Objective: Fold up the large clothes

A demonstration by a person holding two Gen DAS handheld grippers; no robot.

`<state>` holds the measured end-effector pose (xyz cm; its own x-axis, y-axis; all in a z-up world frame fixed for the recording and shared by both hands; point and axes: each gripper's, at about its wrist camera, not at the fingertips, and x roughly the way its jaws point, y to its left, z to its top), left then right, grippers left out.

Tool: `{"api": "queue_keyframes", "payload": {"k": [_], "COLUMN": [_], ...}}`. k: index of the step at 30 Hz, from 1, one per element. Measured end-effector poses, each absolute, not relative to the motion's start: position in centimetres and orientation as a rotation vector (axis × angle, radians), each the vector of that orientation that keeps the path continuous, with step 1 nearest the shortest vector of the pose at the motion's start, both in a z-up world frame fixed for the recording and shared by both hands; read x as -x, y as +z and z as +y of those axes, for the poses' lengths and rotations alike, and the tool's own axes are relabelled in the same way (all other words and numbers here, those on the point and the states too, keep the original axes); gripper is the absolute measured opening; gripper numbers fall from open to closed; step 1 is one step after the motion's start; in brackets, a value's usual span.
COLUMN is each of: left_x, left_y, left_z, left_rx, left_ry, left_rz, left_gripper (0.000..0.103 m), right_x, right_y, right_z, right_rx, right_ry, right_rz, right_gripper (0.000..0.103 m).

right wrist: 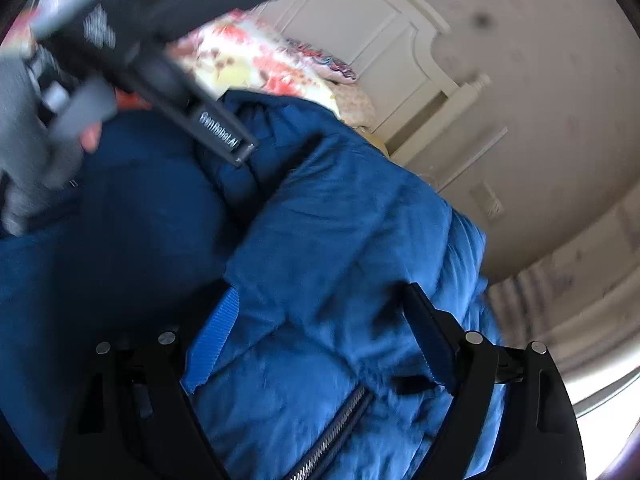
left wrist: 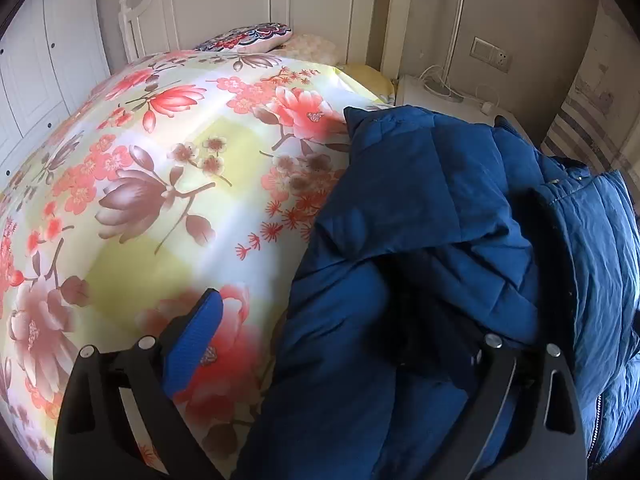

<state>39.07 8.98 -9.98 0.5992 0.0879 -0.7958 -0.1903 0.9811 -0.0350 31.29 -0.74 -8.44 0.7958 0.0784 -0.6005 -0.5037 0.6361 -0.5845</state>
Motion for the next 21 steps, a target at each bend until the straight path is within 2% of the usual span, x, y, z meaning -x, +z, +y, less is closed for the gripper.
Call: {"api": "queue_keyframes", "payload": {"k": [1, 3, 4, 5, 8, 11, 13, 15, 17, 19, 21], "left_x": [-39.1, -39.1, -39.1, -39.1, -39.1, -39.1, -39.1, -39.2, -39.1, -39.1, -39.1], "left_y": [-10.0, -10.0, -10.0, -10.0, -10.0, -10.1, -10.1, -10.1, -10.1, -10.1, -10.1], "left_z": [9.0, 9.1, 9.1, 9.1, 9.1, 9.1, 9.2, 9.1, 9.0, 9.1, 9.1], "left_rx": [0.122, 0.131, 0.134, 0.137, 0.136, 0.137, 0.141, 0.139, 0.138, 0.14, 0.139], "left_ry": [0.161, 0.157, 0.156, 0.154, 0.155, 0.155, 0.154, 0.155, 0.157, 0.157, 0.157], "left_rz": [0.915, 0.916, 0.917, 0.918, 0.916, 0.917, 0.918, 0.918, 0.917, 0.916, 0.916], "left_gripper": [0.097, 0.097, 0.097, 0.097, 0.097, 0.097, 0.097, 0.097, 0.097, 0.097, 0.097], "right_x": [-31.7, -32.5, -32.5, -32.3, -32.5, -32.9, -33.2, -33.8, -34.2, -34.3, -34.1], "right_y": [-8.5, -8.0, -7.2, -5.6, -1.2, -0.7, -3.4, -5.9, -8.0, -9.4, -9.3], "right_z": [-0.6, -1.1, -1.8, -3.2, -11.0, -21.2, -28.8, -32.4, -34.2, -34.9, -35.0], "right_rx": [0.834, 0.794, 0.73, 0.607, 0.148, -0.341, -0.682, -0.774, -0.796, -0.84, -0.853], "right_ry": [0.339, 0.327, 0.354, 0.384, 0.375, 0.318, 0.259, 0.165, 0.126, 0.144, 0.168], "right_rz": [0.567, 0.588, 0.587, 0.554, 0.512, 0.486, 0.511, 0.602, 0.692, 0.713, 0.677], "right_gripper": [0.067, 0.04, 0.031, 0.026, 0.022, 0.022, 0.023, 0.032, 0.036, 0.045, 0.062]}}
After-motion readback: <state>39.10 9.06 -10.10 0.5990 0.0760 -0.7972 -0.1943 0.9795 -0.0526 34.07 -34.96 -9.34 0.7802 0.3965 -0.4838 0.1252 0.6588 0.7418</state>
